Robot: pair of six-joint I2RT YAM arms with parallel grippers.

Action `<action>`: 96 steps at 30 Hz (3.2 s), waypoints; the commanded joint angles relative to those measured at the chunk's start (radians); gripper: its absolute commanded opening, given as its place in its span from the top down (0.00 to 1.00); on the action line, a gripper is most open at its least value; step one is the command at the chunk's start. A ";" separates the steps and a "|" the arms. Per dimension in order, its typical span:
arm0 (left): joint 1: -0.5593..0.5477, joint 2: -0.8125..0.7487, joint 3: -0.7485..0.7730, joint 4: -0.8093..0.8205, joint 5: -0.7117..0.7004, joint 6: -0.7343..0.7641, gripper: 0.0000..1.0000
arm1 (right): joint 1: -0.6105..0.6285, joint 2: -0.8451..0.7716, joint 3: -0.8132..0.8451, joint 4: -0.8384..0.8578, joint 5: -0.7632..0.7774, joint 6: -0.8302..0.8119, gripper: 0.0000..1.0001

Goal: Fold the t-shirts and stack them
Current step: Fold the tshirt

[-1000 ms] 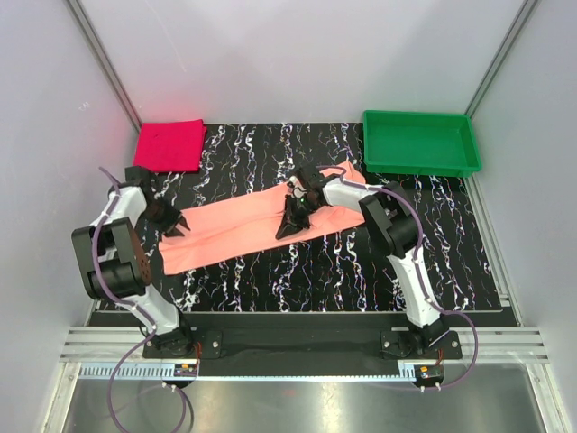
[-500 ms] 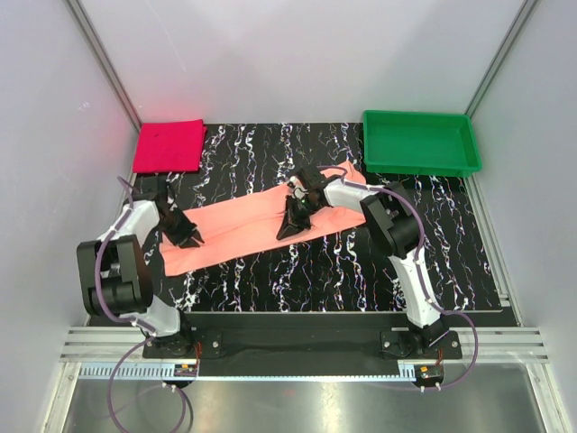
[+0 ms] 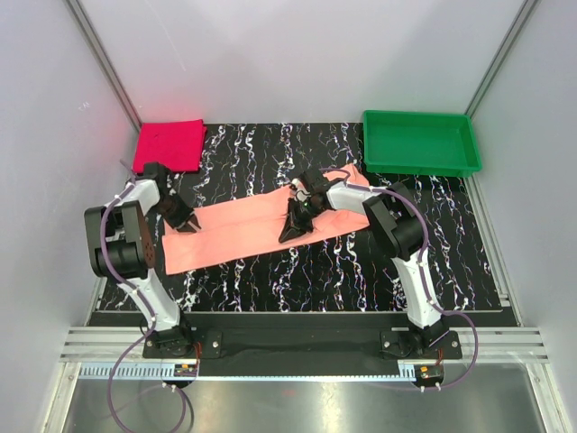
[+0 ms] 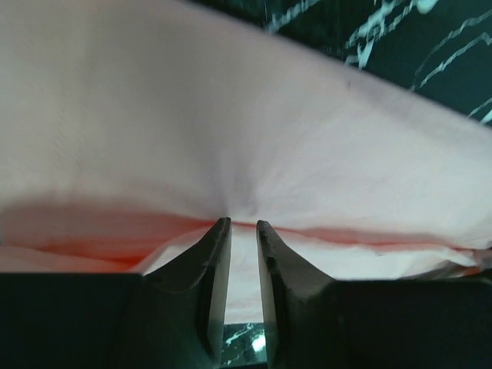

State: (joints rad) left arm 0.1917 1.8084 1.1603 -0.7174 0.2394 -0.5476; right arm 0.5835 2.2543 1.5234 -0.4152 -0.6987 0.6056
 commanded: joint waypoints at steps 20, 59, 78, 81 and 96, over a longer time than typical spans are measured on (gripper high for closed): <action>-0.049 -0.350 -0.099 -0.076 -0.186 -0.004 0.63 | -0.007 -0.070 0.375 -0.445 0.462 -0.034 0.45; -0.165 -0.690 -0.231 0.006 -0.181 0.000 0.29 | -0.065 0.531 1.165 -0.450 0.766 -0.070 0.00; -0.489 -0.198 0.036 -0.077 -0.299 0.187 0.39 | -0.151 -0.147 0.886 -0.483 0.765 -0.199 0.00; -0.517 -0.117 0.090 -0.099 -0.340 0.208 0.36 | -0.155 -0.333 0.642 -0.530 0.775 -0.210 0.00; -0.679 0.183 0.114 -0.064 -0.128 0.135 0.29 | -0.189 -0.952 -0.141 -0.439 0.757 -0.125 0.00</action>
State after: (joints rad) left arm -0.4290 1.9213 1.2945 -0.8272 -0.0364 -0.3565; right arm 0.4137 1.3865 1.4025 -0.8772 0.0414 0.4683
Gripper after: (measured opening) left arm 0.711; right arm 0.994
